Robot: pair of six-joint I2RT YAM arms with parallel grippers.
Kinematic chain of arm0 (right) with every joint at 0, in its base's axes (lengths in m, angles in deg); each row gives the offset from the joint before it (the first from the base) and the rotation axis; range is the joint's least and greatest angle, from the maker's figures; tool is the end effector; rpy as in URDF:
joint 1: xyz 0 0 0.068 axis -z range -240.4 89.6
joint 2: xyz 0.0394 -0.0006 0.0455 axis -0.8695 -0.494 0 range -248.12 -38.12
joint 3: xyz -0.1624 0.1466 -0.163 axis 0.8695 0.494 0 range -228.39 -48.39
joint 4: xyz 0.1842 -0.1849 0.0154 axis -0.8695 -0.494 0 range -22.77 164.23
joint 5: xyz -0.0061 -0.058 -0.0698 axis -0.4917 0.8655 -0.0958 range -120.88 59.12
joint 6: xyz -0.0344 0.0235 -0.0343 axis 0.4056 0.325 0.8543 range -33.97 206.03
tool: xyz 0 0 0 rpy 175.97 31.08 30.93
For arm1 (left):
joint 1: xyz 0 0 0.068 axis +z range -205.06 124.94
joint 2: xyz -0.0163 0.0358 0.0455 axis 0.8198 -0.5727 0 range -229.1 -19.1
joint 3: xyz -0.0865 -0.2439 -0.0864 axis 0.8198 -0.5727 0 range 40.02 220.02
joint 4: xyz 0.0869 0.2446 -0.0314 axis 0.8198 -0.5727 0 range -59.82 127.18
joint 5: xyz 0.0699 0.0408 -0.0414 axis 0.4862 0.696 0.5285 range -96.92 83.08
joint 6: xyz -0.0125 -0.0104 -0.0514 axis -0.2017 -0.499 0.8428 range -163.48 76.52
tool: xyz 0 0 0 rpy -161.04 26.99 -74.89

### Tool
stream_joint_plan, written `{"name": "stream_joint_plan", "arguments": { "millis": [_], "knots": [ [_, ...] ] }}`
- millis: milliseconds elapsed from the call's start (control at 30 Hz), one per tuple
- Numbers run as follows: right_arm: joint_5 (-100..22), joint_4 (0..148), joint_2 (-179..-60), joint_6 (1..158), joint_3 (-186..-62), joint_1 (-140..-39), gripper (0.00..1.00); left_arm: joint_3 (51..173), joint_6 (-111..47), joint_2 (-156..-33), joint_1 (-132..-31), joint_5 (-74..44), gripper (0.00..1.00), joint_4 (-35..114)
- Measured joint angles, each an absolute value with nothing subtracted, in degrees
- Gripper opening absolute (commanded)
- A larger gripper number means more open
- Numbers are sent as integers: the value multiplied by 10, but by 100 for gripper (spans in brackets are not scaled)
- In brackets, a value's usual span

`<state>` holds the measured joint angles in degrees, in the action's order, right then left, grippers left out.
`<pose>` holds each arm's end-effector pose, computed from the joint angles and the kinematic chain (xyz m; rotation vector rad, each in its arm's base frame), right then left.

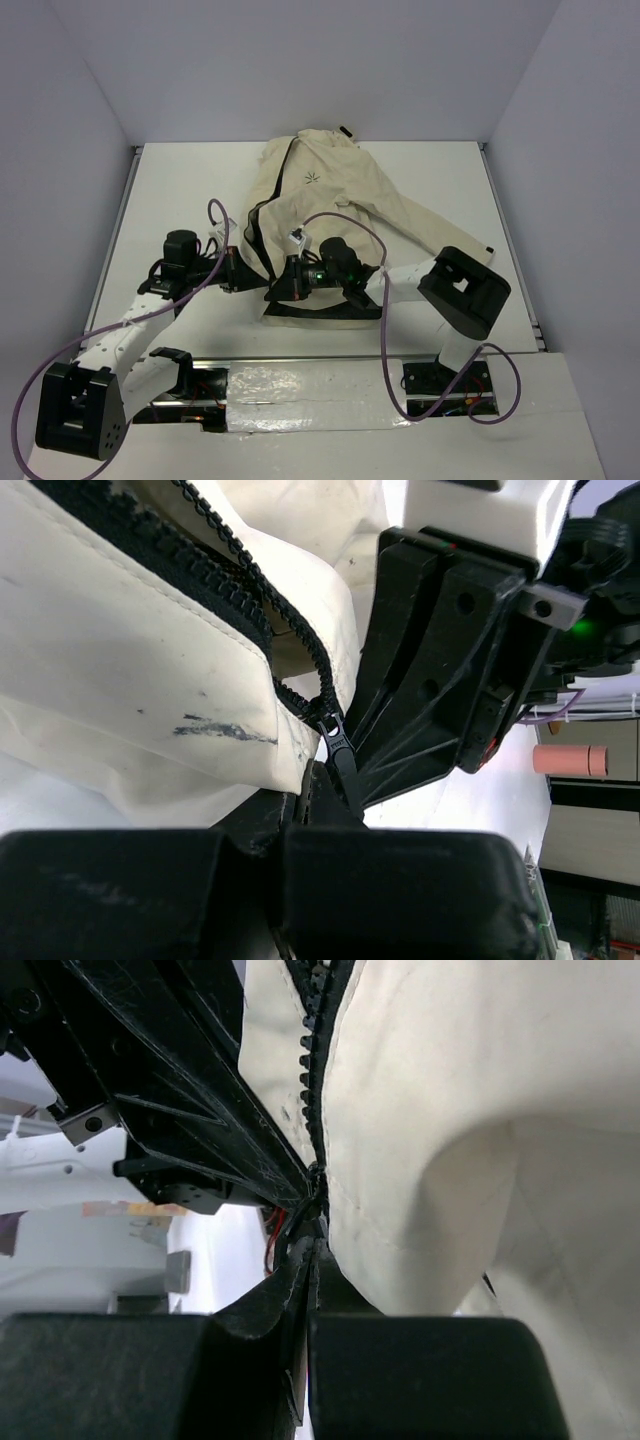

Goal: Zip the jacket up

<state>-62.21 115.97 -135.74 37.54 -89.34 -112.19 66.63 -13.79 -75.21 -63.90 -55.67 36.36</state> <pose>0.1961 0.2792 0.1765 -0.5179 2.1072 1.6322 0.1932 -0.0571 0.2151 0.1559 2.1508 -1.2879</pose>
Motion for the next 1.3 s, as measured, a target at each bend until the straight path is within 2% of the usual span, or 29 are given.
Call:
{"name": "stream_joint_plan", "arguments": {
  "millis": [533, 1067, 1167, 1300],
  "knots": [
    [-653, 1286, -1374, 268, -892, -1124, 0, 667, -162, -744, -639, -558, 0, 341],
    [-573, 1189, -1373, 273, -1011, -1110, 0, 667, -146, -737, -638, -565, 0, 342],
    [-565, 1127, -1371, 326, -1042, -1097, 6, 667, -145, -738, -639, -572, 0, 343],
    [-564, 987, -1353, 465, -1116, -1082, 18, 669, -132, -754, -637, -588, 0, 347]
  ]
}}
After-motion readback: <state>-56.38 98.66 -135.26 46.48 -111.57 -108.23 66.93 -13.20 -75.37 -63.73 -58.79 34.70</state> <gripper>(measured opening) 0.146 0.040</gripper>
